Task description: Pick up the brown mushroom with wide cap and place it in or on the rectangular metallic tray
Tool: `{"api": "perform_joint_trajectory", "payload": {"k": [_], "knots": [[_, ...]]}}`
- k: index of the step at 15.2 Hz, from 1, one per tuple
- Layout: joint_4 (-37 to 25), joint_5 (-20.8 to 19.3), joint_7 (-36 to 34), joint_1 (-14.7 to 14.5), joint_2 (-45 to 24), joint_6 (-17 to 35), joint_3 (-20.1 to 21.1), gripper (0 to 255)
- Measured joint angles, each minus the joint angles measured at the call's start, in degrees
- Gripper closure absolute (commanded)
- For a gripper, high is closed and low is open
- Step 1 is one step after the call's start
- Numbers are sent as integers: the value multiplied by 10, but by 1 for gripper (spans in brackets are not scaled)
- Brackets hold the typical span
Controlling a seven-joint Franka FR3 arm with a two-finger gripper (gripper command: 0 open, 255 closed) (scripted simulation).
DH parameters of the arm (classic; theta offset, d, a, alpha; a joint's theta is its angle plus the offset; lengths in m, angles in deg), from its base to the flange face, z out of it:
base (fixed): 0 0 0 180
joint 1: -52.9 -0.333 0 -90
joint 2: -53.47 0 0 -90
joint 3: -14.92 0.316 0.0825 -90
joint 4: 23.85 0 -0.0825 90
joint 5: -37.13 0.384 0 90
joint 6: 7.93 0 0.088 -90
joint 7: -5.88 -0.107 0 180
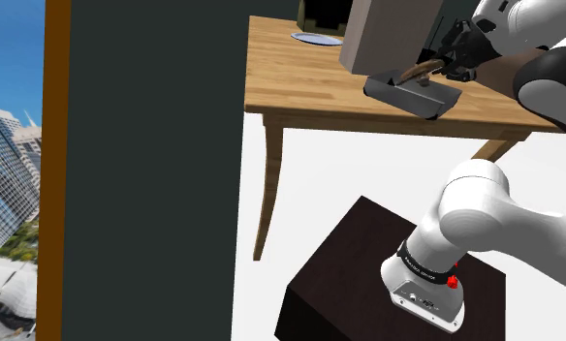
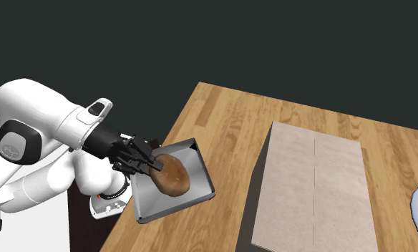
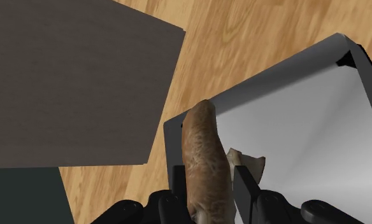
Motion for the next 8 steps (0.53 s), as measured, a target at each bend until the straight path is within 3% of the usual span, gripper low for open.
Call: {"api": "perform_joint_trajectory", "payload": {"k": [2, 3, 8], "knots": [[0, 0, 0, 0, 0, 0, 0, 255], [0, 0, 0, 0, 0, 0, 0, 0], [0, 0, 0, 0, 0, 0, 0, 0]]}}
